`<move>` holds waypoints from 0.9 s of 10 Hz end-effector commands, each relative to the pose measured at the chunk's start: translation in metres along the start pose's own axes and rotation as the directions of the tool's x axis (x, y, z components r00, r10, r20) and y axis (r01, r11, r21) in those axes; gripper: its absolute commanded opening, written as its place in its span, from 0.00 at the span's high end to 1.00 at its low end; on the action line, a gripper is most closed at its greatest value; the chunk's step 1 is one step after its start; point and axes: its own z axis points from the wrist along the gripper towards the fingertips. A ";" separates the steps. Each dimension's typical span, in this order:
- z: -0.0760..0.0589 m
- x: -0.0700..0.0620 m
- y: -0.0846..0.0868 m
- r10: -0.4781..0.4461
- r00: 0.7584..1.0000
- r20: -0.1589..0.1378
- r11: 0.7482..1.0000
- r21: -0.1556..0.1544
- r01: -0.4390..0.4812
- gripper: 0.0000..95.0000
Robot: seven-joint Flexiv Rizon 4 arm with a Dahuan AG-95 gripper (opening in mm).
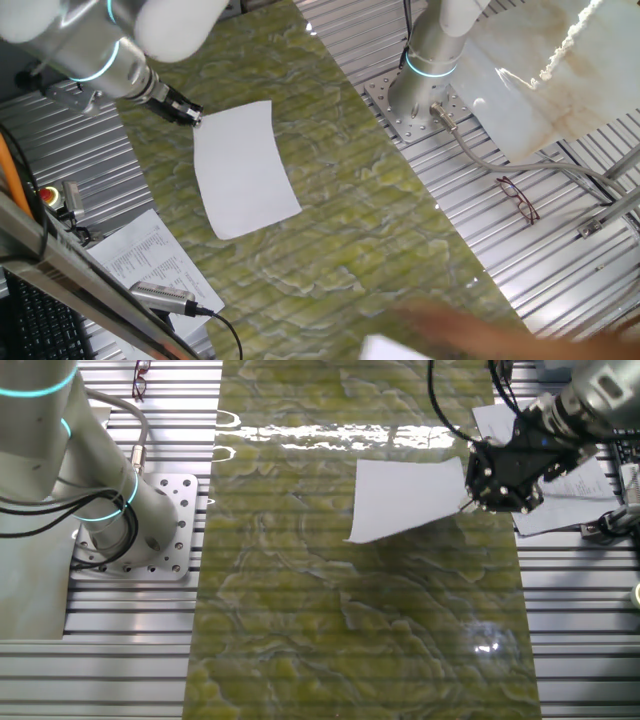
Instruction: Flip over and spread out the paper that is laid flat on the table
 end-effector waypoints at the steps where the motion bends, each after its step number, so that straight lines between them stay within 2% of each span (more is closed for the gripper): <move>1: -0.007 0.006 0.008 0.052 0.998 0.047 0.998 0.021 -0.053 1.00; 3: -0.012 0.007 0.013 0.074 0.996 0.044 0.995 0.059 -0.076 1.00; 4: -0.015 0.008 0.016 0.087 0.995 0.054 0.993 0.078 -0.092 1.00; 9: -0.024 0.013 0.026 0.128 0.988 0.087 0.984 0.112 -0.137 1.00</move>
